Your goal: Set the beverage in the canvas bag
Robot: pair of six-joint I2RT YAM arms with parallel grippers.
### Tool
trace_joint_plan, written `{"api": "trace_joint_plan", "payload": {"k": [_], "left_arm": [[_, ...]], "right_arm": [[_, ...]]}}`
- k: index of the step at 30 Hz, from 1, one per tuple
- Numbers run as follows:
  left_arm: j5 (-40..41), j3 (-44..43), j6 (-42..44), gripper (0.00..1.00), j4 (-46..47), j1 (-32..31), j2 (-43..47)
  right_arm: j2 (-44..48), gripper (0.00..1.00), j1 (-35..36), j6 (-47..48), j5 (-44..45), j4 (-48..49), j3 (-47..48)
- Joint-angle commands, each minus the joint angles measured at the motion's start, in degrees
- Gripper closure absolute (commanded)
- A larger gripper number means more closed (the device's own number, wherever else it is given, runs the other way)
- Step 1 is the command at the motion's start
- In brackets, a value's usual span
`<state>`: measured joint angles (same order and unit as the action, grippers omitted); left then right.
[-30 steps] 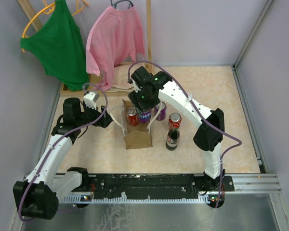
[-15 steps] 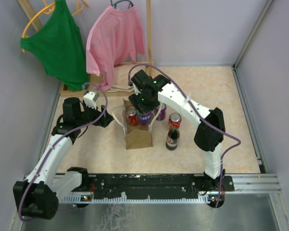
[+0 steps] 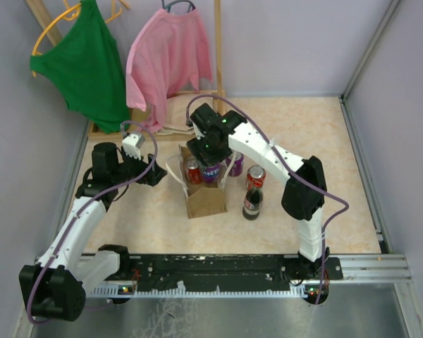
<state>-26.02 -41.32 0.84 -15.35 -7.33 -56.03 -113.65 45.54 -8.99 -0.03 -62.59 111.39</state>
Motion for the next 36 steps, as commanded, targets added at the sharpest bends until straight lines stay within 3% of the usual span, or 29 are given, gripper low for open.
{"api": "trace_joint_plan", "payload": {"k": [1, 36], "left_arm": [[-0.4, -0.4, -0.6, 0.12, 2.0, 0.4, -0.1], [-1.0, -1.1, -0.8, 0.12, 2.2, 0.4, -1.4]], "right_arm": [[1.0, 1.0, 0.3, 0.9, 0.9, 3.2, 2.1], [2.9, 1.0, 3.5, 0.2, 1.9, -0.6, 7.8]]}}
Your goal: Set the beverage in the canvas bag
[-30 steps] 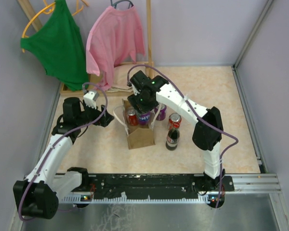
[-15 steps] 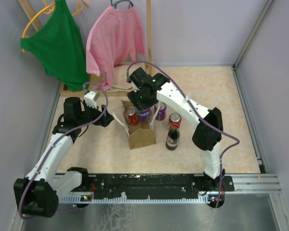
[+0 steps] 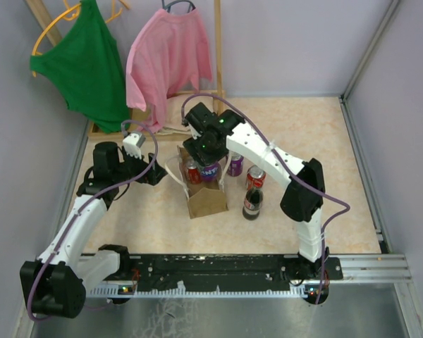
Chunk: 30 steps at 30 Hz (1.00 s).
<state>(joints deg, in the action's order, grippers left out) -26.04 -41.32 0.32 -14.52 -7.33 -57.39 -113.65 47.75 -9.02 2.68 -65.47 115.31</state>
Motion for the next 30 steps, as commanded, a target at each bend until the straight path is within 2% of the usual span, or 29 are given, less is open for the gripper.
{"api": "trace_joint_plan", "payload": {"k": [1, 8, 20, 25, 30], "left_arm": [[-1.1, -1.1, -0.3, 0.12, 1.3, 0.4, 0.0], [-1.0, -1.0, -0.3, 0.12, 1.3, 0.4, 0.4], [-1.1, -1.0, -0.3, 0.12, 1.4, 0.4, 0.4], [-1.1, -0.7, -0.4, 0.12, 1.4, 0.4, 0.4], [-0.9, -0.8, -0.3, 0.12, 1.5, 0.4, 0.3]], "right_arm": [[2.9, 1.0, 1.2, 0.4, -1.0, 2.1, 3.7], [3.9, 1.0, 1.9, 0.3, -0.3, 2.2, 3.4], [5.3, 1.0, 2.0, 0.1, 4.0, 2.2, 8.3], [4.7, 1.0, 2.1, 0.3, 2.8, 2.0, 7.2], [4.3, 1.0, 2.0, 0.2, -0.5, 3.8, 1.9]]}}
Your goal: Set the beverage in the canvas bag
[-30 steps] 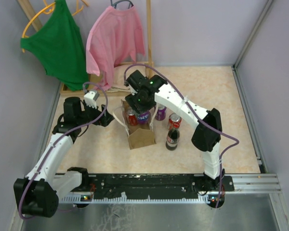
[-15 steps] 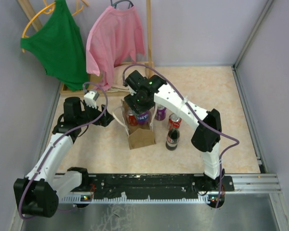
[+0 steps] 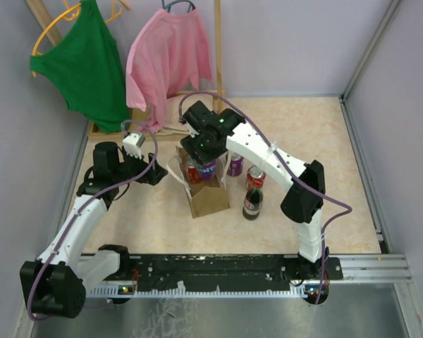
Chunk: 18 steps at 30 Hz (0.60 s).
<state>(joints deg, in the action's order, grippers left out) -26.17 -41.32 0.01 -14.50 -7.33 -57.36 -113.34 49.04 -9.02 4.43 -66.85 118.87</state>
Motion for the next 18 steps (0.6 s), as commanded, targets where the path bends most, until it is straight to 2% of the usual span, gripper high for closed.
{"api": "trace_joint_plan", "payload": {"k": [1, 9, 18], "left_arm": [[-0.8, -0.8, 0.0, 0.12, 1.5, 0.4, 0.3], [-0.7, -0.7, 0.0, 0.12, 1.5, 0.3, 0.5], [-0.7, -0.8, 0.0, 0.12, 1.6, 0.4, 0.3]], "right_arm": [[4.0, 1.0, 0.7, 0.1, -2.6, 5.8, -2.9], [4.0, 1.0, 0.7, 0.1, -4.0, 8.1, -8.0], [3.4, 1.0, 0.7, -0.5, -0.5, 11.9, -10.7]]}}
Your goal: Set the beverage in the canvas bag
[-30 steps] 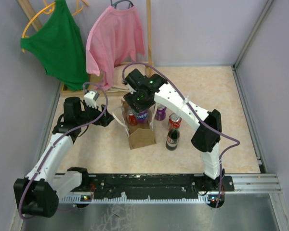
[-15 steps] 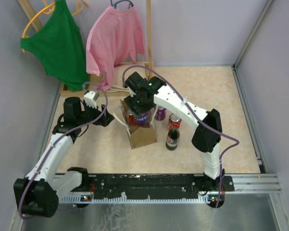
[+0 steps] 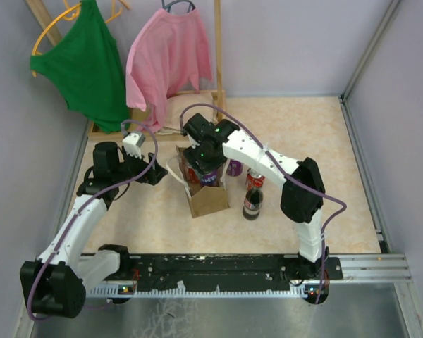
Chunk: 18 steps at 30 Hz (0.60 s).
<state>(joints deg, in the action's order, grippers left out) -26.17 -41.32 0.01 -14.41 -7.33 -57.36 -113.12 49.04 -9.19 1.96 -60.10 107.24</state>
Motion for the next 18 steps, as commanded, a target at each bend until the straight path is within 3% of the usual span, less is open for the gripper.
{"api": "trace_joint_plan", "payload": {"k": [1, 18], "left_arm": [[-0.8, -0.8, 0.0, 0.12, 1.4, 0.4, 0.4], [-0.5, -1.3, 0.2, 0.12, 1.1, 0.4, 0.0]], "right_arm": [[2.9, 1.0, 0.7, -0.3, 2.3, 5.7, 0.9], [1.0, 1.0, 0.6, 0.4, 6.4, 10.1, -3.5]]}}
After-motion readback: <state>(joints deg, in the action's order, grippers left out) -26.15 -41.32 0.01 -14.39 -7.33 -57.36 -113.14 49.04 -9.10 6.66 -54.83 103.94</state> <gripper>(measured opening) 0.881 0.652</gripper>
